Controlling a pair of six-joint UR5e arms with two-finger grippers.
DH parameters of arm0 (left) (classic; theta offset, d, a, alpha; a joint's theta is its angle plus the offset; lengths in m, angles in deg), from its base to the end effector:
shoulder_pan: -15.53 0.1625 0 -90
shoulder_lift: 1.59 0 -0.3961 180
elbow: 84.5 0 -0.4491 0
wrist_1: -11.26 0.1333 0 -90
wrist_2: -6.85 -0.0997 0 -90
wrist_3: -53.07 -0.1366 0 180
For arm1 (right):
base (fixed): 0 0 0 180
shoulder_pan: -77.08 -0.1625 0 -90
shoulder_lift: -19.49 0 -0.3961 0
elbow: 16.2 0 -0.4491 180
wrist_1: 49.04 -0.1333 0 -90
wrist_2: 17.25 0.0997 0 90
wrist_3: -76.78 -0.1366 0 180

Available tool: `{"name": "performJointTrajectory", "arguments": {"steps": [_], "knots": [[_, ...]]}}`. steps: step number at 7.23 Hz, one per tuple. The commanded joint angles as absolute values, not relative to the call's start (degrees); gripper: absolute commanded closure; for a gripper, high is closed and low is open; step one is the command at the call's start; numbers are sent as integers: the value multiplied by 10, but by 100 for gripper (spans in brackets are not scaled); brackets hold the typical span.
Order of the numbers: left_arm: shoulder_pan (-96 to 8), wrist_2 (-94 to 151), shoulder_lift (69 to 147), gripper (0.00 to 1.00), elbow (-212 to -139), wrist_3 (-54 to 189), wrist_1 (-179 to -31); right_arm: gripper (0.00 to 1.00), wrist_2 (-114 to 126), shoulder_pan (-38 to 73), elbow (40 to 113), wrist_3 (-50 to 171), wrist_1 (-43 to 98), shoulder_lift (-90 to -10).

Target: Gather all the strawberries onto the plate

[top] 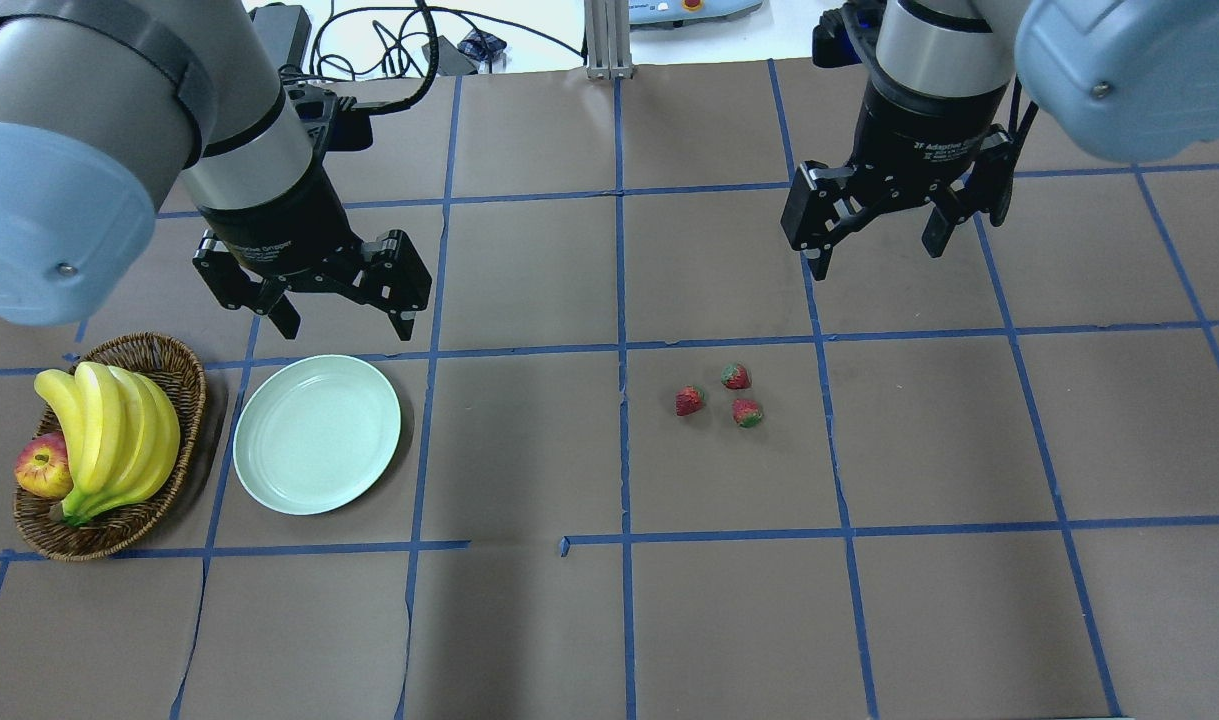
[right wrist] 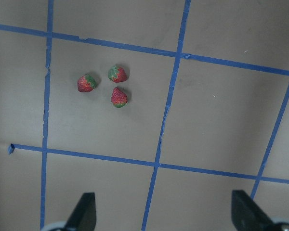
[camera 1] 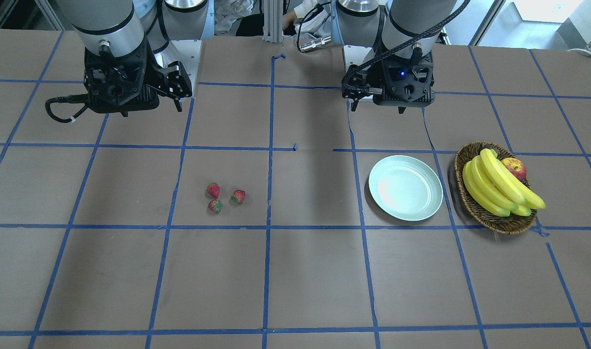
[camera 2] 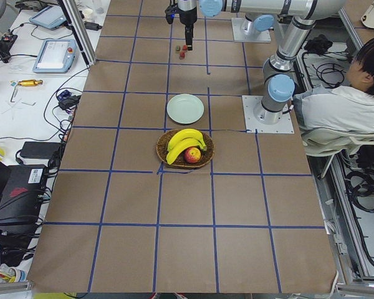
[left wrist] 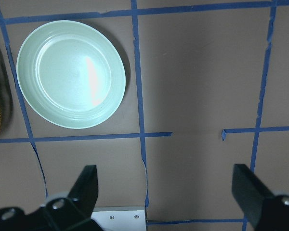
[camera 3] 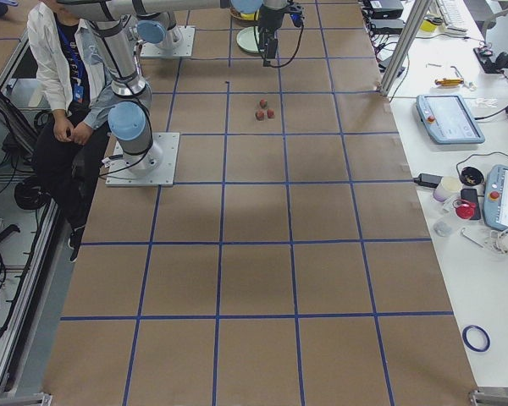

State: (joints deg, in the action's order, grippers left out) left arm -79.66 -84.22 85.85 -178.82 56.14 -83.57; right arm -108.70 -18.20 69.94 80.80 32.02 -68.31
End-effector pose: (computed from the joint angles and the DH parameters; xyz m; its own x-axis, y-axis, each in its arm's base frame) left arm -0.1768 -0.5006 0.3973 -0.9989 0.0395 -0.0247 0.0364 0.9929 0.1136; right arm 0.1795 -0.5314 0.4232 -0.9863 -0.1642 0.0162 -0.1608 0.9786 0.1282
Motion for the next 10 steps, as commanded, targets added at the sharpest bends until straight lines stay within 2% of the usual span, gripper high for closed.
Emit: {"name": "performJointTrajectory", "arguments": {"steps": [1,6,10], "knots": [[-797,-841,859,0,-1789,561,-836,0,-1087,-183,705,808,326,-681],[-797,-839,859,0,-1810,561,-835,0,-1085,-186,722,800,337,-652],[-797,-839,860,0,-1811,561,-835,0,-1040,-196,796,806,491,-597]]}}
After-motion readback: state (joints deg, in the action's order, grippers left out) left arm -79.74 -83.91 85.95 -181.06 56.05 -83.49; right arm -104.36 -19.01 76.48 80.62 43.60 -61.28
